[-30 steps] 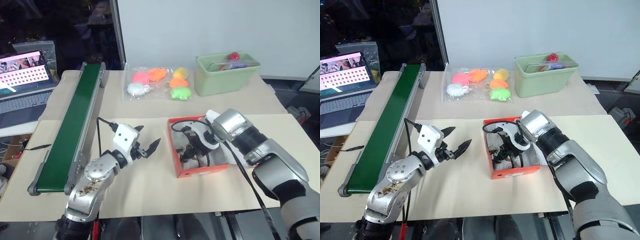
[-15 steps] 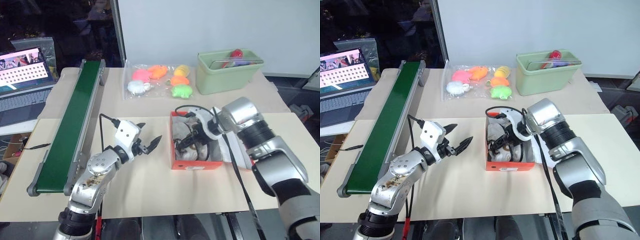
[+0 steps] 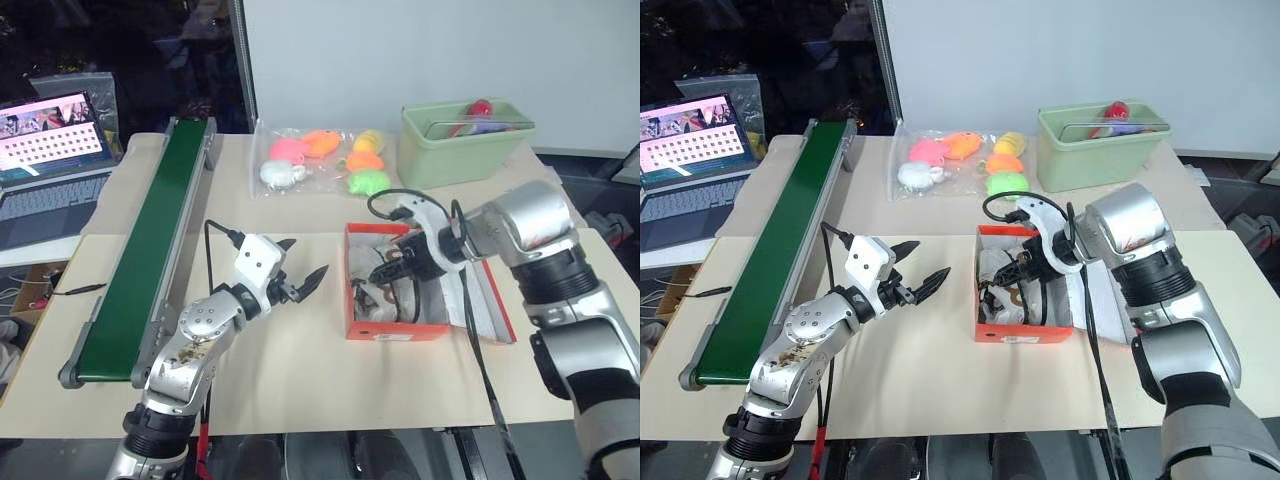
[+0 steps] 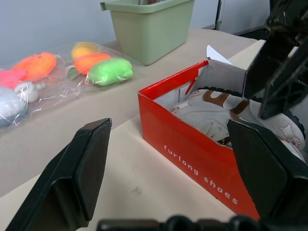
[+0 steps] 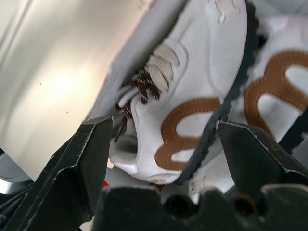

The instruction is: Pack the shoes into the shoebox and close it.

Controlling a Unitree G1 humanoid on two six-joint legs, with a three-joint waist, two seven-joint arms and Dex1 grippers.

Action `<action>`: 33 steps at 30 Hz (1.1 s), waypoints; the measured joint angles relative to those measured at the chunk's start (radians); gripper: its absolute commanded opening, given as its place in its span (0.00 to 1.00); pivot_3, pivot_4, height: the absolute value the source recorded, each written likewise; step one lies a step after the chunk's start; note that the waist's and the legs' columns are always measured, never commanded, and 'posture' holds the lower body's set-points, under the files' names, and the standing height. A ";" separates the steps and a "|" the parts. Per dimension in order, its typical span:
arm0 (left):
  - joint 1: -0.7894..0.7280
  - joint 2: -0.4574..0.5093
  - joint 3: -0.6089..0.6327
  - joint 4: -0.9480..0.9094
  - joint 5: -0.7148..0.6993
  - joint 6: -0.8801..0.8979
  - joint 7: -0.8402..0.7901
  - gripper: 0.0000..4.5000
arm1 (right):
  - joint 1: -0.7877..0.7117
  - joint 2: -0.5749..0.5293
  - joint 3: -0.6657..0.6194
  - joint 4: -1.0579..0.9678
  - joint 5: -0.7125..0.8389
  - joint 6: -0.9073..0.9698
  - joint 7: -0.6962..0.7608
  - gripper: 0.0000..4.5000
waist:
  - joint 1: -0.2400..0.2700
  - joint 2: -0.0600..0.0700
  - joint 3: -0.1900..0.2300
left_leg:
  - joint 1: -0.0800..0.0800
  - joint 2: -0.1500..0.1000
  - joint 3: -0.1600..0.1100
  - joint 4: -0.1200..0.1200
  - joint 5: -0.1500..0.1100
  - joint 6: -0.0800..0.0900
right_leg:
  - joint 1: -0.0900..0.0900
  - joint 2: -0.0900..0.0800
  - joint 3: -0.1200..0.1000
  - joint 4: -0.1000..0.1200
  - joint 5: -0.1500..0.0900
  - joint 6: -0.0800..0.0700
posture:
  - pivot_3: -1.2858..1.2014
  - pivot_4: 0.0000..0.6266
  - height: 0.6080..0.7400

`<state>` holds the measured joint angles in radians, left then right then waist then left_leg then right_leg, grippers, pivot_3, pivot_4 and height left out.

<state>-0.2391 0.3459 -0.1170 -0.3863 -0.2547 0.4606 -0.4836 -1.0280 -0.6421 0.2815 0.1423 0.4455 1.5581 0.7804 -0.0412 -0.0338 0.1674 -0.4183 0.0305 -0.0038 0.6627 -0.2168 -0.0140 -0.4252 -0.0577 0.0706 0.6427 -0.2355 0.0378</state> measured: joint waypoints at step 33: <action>0.001 0.152 -0.010 0.008 -0.101 -0.003 -0.283 0.92 | 1.098 -0.036 -0.307 -0.560 -0.092 -0.559 -0.238 0.02 | 0.006 -0.002 -0.003 | 0.008 0.001 0.003 0.005 0.000 -0.001 | 0.010 0.001 0.003 -0.001 -0.007 0.010 | 0.52 0.24 0.92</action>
<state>-0.2382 0.4976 -0.1274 -0.3782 -0.3558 0.4571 -0.7668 0.0699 -0.6785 -0.0254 -0.4178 0.3535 0.9991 0.5425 -0.0355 -0.0358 0.1648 -0.4100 0.0313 -0.0010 0.6675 -0.2164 -0.0146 -0.4156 -0.0565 0.0740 0.6422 -0.2421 0.0477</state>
